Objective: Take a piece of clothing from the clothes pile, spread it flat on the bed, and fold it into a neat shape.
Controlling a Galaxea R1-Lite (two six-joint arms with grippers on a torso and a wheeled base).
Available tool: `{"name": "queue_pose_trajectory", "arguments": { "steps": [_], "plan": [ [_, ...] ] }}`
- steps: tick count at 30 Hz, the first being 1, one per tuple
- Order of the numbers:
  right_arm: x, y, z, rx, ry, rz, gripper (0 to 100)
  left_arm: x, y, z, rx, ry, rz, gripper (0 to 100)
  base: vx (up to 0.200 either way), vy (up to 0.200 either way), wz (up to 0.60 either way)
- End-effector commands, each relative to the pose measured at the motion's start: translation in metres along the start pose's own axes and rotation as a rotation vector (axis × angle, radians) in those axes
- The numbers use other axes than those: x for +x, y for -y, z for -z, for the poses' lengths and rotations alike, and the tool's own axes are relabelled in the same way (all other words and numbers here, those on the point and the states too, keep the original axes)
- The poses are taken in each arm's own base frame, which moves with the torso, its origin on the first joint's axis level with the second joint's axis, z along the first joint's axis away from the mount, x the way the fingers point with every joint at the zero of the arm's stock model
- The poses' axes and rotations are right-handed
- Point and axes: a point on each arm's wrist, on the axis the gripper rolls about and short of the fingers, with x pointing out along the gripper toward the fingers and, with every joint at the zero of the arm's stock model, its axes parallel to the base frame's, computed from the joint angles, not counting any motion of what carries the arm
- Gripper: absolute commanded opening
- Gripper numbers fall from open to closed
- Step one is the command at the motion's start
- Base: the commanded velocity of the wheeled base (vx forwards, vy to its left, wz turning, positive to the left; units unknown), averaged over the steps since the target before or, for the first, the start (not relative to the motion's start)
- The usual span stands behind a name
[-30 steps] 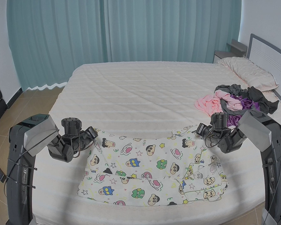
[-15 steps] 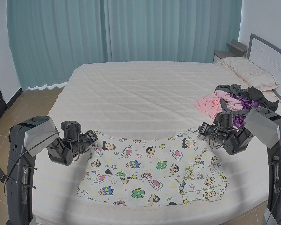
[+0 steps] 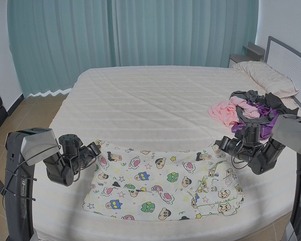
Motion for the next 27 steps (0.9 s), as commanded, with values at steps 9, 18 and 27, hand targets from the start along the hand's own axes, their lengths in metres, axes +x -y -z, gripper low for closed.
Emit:
{"name": "queue_pose_trajectory", "arguments": {
  "steps": [9, 18, 27],
  "plan": [
    [-0.058, 0.004, 0.032, -0.020, -0.155, 0.007, 0, -0.032, -0.002, 0.016, 0.166, -0.053, -0.025, 0, 0.000, 0.000, 0.00],
    [-0.081, 0.019, 0.069, -0.120, -0.315, 0.068, 0, -0.061, -0.017, 0.044, 0.368, -0.205, -0.091, 0, 0.000, 0.000, 0.00],
    [-0.088, 0.032, 0.096, -0.189, -0.432, 0.105, 0, -0.081, -0.026, 0.061, 0.437, -0.304, -0.123, 0, 0.000, 0.000, 0.00]
  ]
}}
